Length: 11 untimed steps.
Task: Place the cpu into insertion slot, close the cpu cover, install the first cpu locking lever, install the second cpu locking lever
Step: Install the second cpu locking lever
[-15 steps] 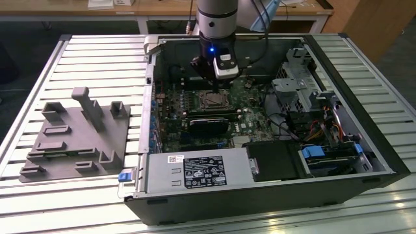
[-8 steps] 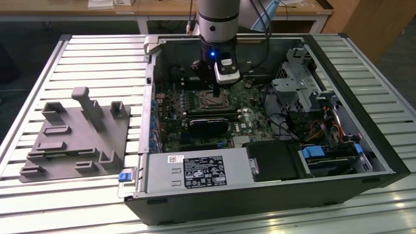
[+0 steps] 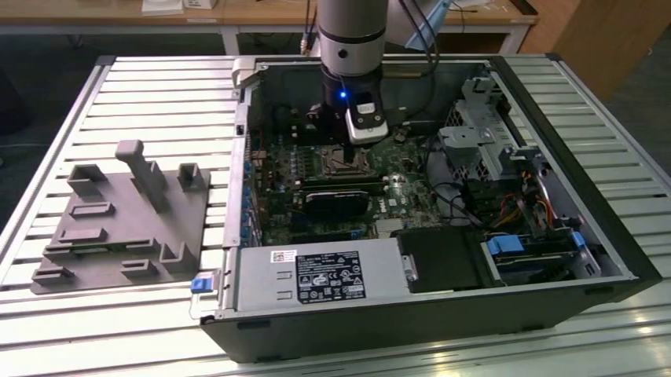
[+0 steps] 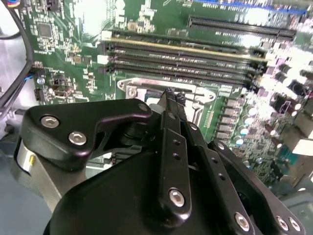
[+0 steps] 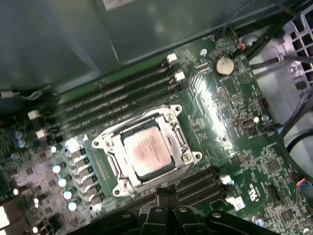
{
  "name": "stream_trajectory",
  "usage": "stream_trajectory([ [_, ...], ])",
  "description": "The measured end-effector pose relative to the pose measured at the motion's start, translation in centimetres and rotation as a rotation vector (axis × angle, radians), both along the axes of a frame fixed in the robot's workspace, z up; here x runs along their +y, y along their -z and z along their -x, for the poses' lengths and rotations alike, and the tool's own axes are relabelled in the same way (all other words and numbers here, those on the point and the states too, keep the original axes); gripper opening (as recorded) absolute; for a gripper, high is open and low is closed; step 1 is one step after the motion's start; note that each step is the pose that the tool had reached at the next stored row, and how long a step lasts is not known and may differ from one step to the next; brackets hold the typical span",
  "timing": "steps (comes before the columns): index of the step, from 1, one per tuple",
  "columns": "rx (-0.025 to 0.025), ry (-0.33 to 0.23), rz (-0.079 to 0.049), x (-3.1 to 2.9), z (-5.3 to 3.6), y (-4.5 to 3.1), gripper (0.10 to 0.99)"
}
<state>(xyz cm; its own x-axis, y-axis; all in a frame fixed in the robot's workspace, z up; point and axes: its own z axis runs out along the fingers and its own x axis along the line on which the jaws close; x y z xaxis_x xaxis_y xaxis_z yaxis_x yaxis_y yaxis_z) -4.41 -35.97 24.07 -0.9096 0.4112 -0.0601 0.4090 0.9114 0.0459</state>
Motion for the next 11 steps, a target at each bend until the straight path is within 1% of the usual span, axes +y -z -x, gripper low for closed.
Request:
stream_trajectory([
  [4,0.0,-0.017,0.0,-0.47,0.25,0.23,0.106],
  [8,-0.0001,-0.045,-0.003,-0.65,0.62,0.71,0.106],
  [11,-0.0001,-0.073,-0.008,-0.69,0.91,1.15,0.106],
])
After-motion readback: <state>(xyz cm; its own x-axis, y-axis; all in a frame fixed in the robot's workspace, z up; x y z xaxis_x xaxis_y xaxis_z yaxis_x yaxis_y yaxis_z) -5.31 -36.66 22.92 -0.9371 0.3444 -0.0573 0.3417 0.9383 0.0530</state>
